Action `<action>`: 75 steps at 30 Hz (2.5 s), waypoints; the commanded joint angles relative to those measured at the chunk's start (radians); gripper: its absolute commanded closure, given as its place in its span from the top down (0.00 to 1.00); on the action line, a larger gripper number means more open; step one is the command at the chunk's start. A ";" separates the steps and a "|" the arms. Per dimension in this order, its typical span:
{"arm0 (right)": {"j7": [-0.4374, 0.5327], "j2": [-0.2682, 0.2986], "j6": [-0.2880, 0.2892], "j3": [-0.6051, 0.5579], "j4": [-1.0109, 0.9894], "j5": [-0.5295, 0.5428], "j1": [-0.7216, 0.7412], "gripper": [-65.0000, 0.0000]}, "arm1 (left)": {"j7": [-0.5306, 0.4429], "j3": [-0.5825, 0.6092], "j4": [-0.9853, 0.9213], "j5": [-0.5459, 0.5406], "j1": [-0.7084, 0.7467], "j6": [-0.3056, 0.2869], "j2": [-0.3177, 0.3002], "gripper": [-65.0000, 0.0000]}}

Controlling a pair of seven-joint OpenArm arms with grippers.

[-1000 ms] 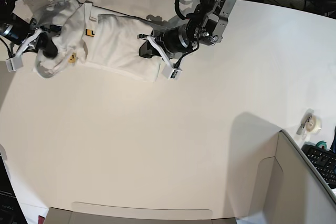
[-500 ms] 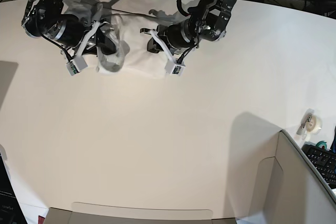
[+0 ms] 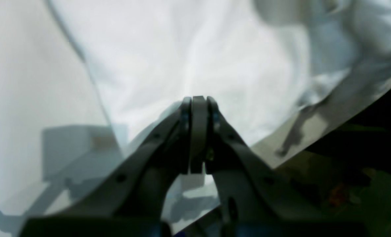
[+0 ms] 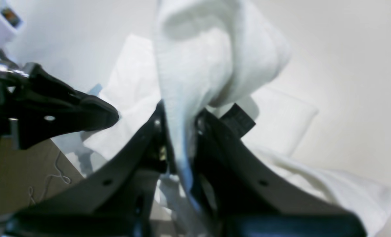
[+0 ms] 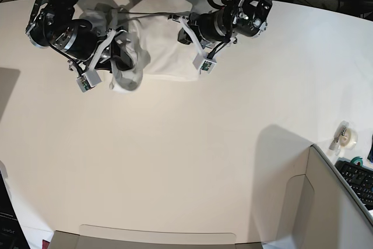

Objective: Layout the t-shirt on the table in an organized manner, then fold the t-shirt properly

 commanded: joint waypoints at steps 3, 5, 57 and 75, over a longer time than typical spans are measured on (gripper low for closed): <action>0.018 -0.052 0.002 -0.001 0.018 0.026 0.007 0.00 | -0.011 -0.001 0.016 -0.015 0.002 -0.006 0.005 0.00; 0.018 -0.084 0.002 -0.003 0.018 0.020 0.007 0.00 | -0.011 -0.001 0.016 -0.015 0.002 -0.006 0.005 0.00; 0.051 -0.129 -0.028 -0.332 -0.183 -0.379 0.177 0.00 | -0.068 -0.059 0.142 -0.018 0.045 -0.006 0.003 0.20; 0.051 -0.129 -0.029 -0.351 -0.215 -0.422 0.188 0.00 | -0.083 -0.158 -0.096 -0.014 0.091 -0.004 -0.021 0.00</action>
